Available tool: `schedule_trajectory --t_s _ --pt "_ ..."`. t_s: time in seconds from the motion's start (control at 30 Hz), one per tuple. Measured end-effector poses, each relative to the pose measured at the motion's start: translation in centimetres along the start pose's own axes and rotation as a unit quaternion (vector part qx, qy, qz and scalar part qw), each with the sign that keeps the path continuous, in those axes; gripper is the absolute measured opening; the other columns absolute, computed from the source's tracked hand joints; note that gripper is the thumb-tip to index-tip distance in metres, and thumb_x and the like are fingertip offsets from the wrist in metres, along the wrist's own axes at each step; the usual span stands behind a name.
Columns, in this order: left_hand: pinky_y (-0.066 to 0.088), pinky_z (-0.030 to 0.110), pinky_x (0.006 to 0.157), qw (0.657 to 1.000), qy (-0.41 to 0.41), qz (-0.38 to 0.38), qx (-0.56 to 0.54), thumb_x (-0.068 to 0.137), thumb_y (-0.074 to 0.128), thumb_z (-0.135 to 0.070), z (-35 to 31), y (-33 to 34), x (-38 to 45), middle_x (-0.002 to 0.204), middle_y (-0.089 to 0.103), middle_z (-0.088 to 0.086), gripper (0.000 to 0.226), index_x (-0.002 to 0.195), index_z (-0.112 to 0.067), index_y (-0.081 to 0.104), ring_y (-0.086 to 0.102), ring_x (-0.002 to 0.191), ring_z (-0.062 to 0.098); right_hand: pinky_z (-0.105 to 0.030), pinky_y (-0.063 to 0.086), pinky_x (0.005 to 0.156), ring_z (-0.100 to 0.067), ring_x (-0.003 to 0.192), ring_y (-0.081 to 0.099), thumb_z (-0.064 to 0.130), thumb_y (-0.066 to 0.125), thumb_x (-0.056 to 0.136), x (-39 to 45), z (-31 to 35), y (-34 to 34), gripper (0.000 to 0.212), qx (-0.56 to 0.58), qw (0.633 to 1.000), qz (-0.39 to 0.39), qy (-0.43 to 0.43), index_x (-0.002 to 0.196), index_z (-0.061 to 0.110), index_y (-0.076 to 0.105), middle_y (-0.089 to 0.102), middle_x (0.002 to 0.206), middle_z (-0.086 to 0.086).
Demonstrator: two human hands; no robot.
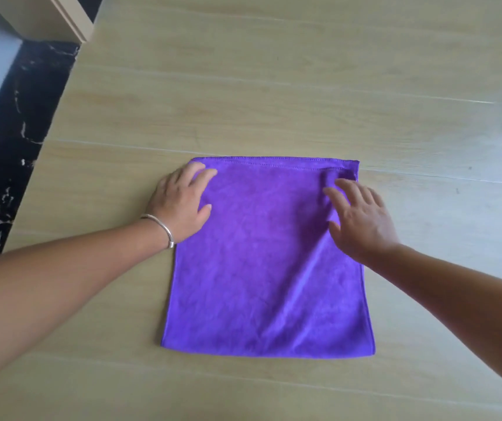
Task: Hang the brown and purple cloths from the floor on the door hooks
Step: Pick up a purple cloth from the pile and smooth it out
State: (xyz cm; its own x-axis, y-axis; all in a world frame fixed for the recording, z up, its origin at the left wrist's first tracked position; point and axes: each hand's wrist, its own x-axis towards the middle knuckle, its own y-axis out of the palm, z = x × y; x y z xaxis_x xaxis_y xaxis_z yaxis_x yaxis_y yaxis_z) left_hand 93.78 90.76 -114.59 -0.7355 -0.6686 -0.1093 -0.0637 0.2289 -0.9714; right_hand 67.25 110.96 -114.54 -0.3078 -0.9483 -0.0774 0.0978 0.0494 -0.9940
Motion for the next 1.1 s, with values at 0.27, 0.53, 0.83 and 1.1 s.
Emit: schedule_trajectory --t_s 0.27,0.53,0.83,1.1 --pt "0.027 0.049 0.114 0.957 0.224 0.151 0.105 0.076 0.059 -0.064 -4.3 2.3 -10.8 0.153 0.036 0.008 0.086 0.146 -0.017 0.041 0.032 0.142 0.024 -0.053 0.04 0.105 -0.033 0.132 0.046 0.062 0.066 0.067 -9.5 3.7 0.5 0.09 -0.042 0.971 0.119 -0.201 0.137 0.007 0.052 0.046 0.143 -0.019" --pt "0.045 0.057 0.097 0.929 0.276 0.173 0.175 0.066 0.073 -0.062 -2.6 2.8 -16.2 0.148 0.042 0.014 0.092 0.136 -0.006 0.053 0.043 0.135 0.031 -0.058 0.046 0.094 -0.041 0.131 0.044 0.036 0.069 0.064 -15.8 2.3 2.0 0.08 -0.073 0.953 0.183 -0.231 0.134 0.002 0.053 0.04 0.144 -0.027" --pt "0.058 0.048 0.075 0.94 0.283 0.078 0.176 0.096 0.0 0.0 -4.4 3.5 -16.0 0.135 0.058 0.011 0.071 0.122 -0.006 0.066 0.061 0.117 0.031 -0.037 0.057 0.071 -0.034 0.113 0.062 0.01 0.034 0.085 -14.2 1.8 2.9 0.047 -0.08 0.957 0.065 -0.271 0.119 0.008 0.067 0.059 0.13 -0.021" --pt "0.055 0.026 0.045 0.965 0.228 0.118 0.047 0.04 0.073 -0.001 -3.0 0.6 -11.2 0.101 0.074 0.004 0.053 0.091 -0.011 0.077 0.073 0.078 0.018 -0.028 0.055 0.053 -0.021 0.096 0.069 0.011 0.035 0.078 -10.9 0.8 1.5 0.044 -0.009 0.956 0.054 -0.287 0.099 0.015 0.074 0.07 0.113 -0.005"
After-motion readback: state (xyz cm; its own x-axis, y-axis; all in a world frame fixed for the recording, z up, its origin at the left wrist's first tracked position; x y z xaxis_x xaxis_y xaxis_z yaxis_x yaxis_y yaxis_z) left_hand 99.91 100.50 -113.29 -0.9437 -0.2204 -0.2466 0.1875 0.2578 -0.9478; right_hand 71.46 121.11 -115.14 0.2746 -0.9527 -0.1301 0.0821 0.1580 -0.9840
